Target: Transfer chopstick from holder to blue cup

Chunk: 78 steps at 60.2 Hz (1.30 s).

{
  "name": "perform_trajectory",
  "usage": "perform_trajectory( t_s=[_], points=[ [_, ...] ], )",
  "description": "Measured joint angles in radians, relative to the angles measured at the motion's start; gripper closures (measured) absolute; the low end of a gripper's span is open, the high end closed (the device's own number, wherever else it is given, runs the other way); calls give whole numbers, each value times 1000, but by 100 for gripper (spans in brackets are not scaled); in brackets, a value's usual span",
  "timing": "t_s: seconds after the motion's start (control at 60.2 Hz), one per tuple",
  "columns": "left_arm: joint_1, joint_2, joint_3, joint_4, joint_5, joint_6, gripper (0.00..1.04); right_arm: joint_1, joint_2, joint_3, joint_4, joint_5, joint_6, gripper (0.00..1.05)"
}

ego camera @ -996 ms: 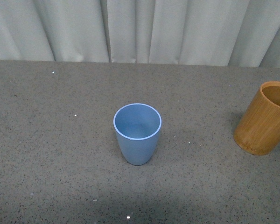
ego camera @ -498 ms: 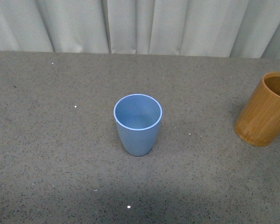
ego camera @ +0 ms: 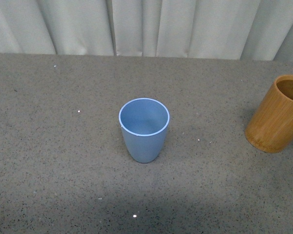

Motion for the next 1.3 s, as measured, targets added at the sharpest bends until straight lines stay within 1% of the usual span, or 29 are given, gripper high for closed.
perform_trajectory(
  t_s=[0.05, 0.083, 0.116, 0.149, 0.216, 0.249, 0.299, 0.365, 0.897, 1.295],
  points=[
    [0, 0, 0, 0, 0, 0, 7, 3, 0, 0, 4, -2, 2, 55],
    [0, 0, 0, 0, 0, 0, 7, 6, 0, 0, 10, -5, 2, 62],
    [0, 0, 0, 0, 0, 0, 7, 7, 0, 0, 15, -7, 3, 66],
    [0, 0, 0, 0, 0, 0, 7, 7, 0, 0, 22, -12, 5, 73],
    [0, 0, 0, 0, 0, 0, 7, 8, 0, -1, 29, -17, 8, 83],
    [0, 0, 0, 0, 0, 0, 7, 8, 0, -2, 31, -21, 11, 87],
    [0, 0, 0, 0, 0, 0, 7, 7, 0, -5, 38, -28, 23, 95],
    [0, 0, 0, 0, 0, 0, 7, 8, 0, -4, 51, -41, 32, 102],
    [0, 0, 0, 0, 0, 0, 7, -6, -26, -23, 70, -103, 53, 102],
    [0, 0, 0, 0, 0, 0, 7, -37, -267, -29, -23, -167, 82, 102]
  ],
)
